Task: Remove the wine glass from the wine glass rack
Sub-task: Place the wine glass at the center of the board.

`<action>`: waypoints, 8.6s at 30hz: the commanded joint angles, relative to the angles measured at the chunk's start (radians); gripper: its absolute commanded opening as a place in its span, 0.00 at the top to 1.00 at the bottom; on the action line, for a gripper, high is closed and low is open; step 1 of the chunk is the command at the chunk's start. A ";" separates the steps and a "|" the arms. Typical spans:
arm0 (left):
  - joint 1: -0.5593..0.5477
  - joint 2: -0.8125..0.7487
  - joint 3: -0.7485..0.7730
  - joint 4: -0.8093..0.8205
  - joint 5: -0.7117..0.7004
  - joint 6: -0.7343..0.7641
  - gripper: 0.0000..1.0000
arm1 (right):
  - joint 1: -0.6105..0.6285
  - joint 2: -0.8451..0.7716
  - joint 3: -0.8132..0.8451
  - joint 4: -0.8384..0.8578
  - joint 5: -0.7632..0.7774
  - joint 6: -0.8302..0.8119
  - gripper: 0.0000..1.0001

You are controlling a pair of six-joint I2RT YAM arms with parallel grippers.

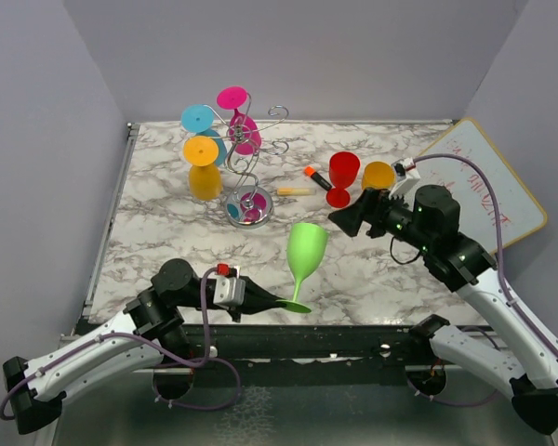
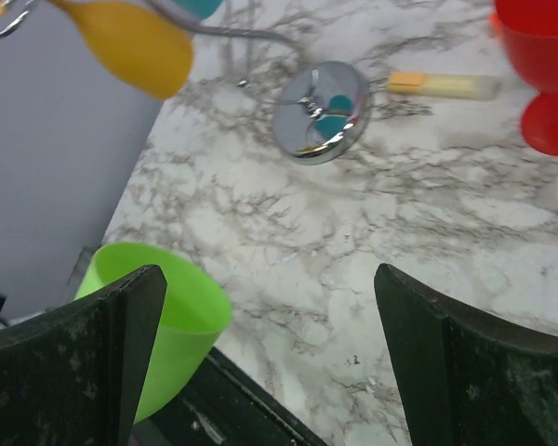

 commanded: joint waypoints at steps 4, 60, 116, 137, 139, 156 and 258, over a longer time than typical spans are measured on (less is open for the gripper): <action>-0.002 0.027 -0.010 -0.034 0.058 0.101 1.00 | 0.004 0.066 0.020 0.248 -0.598 -0.056 0.01; -0.002 0.103 0.165 -0.452 0.073 0.513 1.00 | 0.003 0.215 0.089 0.167 -1.202 -0.102 0.62; -0.002 0.027 0.114 -0.345 -0.186 0.241 0.01 | 0.003 0.203 0.088 -0.125 -0.632 -0.302 1.00; -0.002 -0.017 0.155 -0.387 -0.715 -0.142 0.01 | 0.003 0.342 0.255 -0.289 0.116 -0.325 1.00; -0.002 0.001 0.143 -0.404 -0.748 -0.167 0.01 | 0.003 0.390 0.298 -0.321 0.158 -0.324 1.00; -0.001 -0.018 0.112 -0.367 -0.797 -0.117 0.01 | 0.008 0.563 0.337 -0.221 0.302 -0.287 0.99; 0.015 0.121 0.228 -0.482 -0.901 -0.291 0.01 | 0.057 0.417 0.268 0.172 0.138 0.085 0.39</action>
